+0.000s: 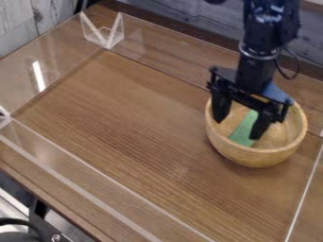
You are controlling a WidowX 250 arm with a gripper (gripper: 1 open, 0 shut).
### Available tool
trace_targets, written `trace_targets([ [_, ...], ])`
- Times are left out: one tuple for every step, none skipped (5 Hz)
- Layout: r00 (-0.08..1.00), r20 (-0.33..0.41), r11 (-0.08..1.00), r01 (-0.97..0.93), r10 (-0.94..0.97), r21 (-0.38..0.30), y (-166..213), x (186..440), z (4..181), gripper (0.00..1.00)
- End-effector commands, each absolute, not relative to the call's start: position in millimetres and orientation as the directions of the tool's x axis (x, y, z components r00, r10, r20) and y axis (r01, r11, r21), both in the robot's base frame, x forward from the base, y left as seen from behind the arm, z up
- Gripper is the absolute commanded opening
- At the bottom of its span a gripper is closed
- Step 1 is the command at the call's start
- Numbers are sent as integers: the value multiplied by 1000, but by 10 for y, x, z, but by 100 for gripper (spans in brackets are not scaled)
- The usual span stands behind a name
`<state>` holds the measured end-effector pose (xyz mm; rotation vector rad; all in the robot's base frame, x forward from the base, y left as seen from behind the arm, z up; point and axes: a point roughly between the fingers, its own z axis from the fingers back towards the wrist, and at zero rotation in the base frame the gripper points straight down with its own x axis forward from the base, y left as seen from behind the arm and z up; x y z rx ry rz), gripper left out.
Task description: Move green stick from inside the wooden bowl to the table next to it
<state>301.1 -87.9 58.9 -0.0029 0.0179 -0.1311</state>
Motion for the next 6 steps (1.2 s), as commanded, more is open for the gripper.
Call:
trace_targets([
  [987,55,989,149,-149,4,-908,3150,649,100],
  [983,73,986,169,-169,15,-912,3225,620,100],
  [977,90,981,193,-195,23,-915,3279,616,100],
  [971,105,977,211,-213,29,-907,3301,634,100],
  [967,118,974,222,-225,33,-896,3300,660,100],
  [964,131,972,231,-234,37,-885,3296,677,100],
])
